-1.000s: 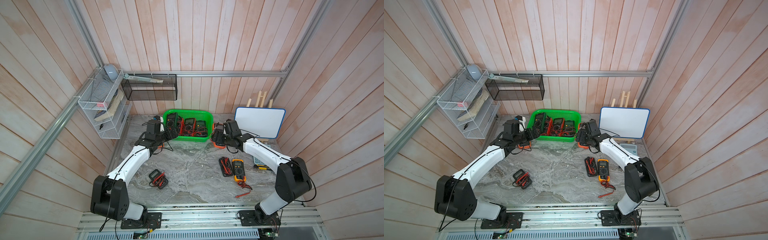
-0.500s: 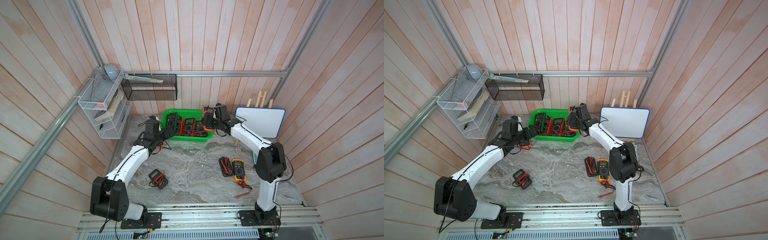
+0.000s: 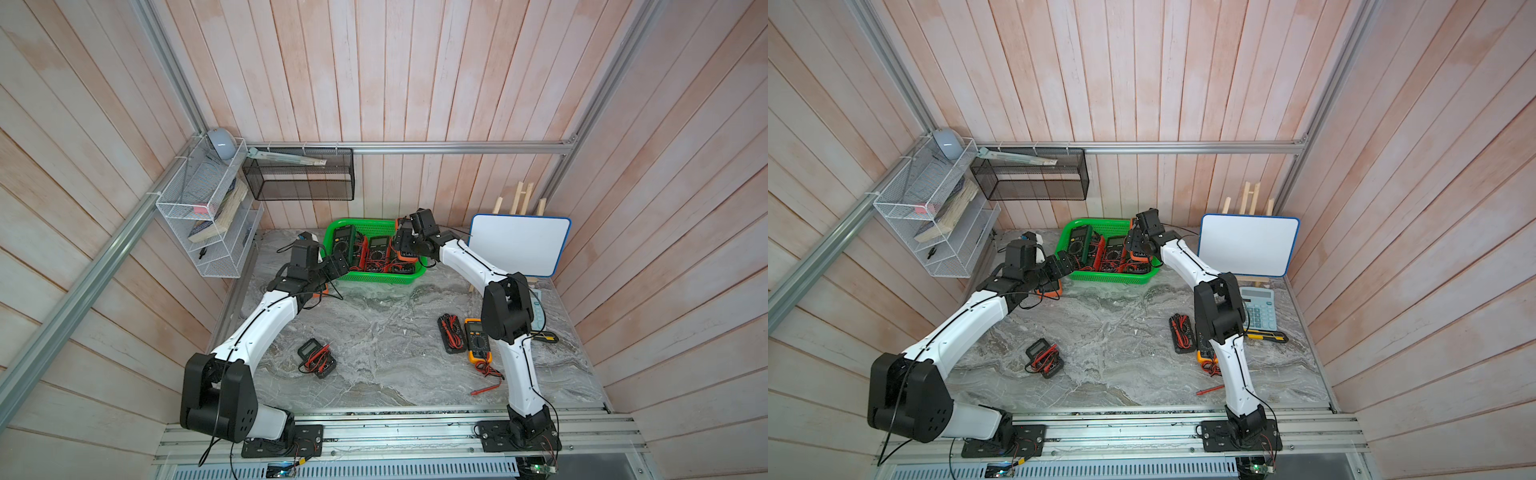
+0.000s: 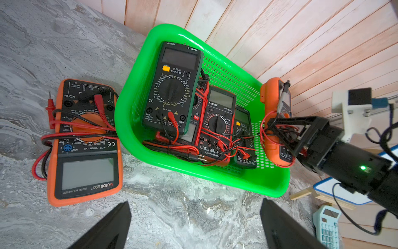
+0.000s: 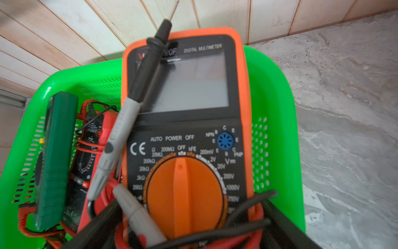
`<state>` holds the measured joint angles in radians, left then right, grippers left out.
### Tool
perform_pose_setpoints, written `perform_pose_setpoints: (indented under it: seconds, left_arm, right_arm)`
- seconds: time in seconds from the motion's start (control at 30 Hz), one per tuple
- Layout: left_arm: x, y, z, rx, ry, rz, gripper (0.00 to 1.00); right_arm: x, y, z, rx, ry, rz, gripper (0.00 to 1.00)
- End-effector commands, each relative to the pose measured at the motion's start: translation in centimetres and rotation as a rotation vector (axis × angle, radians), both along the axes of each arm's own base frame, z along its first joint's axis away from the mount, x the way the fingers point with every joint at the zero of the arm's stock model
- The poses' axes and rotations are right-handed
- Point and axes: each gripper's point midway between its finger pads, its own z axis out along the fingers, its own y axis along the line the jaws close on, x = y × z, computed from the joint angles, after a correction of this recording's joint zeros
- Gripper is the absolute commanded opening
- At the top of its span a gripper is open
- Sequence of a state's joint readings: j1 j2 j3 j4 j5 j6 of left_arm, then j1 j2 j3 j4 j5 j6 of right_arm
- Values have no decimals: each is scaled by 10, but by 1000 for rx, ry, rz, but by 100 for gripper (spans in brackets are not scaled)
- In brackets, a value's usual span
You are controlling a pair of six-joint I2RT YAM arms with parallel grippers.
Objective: Put the multimeter into the basket
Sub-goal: Place the multimeter in the basket.
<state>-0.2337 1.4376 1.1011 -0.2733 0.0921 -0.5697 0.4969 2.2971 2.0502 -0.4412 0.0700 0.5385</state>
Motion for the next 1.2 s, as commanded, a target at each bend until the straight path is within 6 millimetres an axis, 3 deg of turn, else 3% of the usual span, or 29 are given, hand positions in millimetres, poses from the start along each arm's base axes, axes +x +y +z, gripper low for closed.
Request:
perform_pose_setpoints:
  seconds: [0.0,0.23,0.57,0.73,1.17]
  left_arm:
    - [-3,6,-2,6,2,22,99]
    - [-4,7,-1,4,1,22,100]
    - [-4,7,1,-4,2,22,100]
    - [-4,5,5,-13,0,16,100]
    - [-4,5,17,-23,-21,13,100]
  right_arm:
    - [12,1,12,-8,-45,-23,38]
    - [15,2,-21,-34,13,-35,53]
    - [14,-3,-38,-46,54,-79,87]
    - [15,-5,-33,-49,48,-98,98]
    - [10,0,10,0,-20,-71,98]
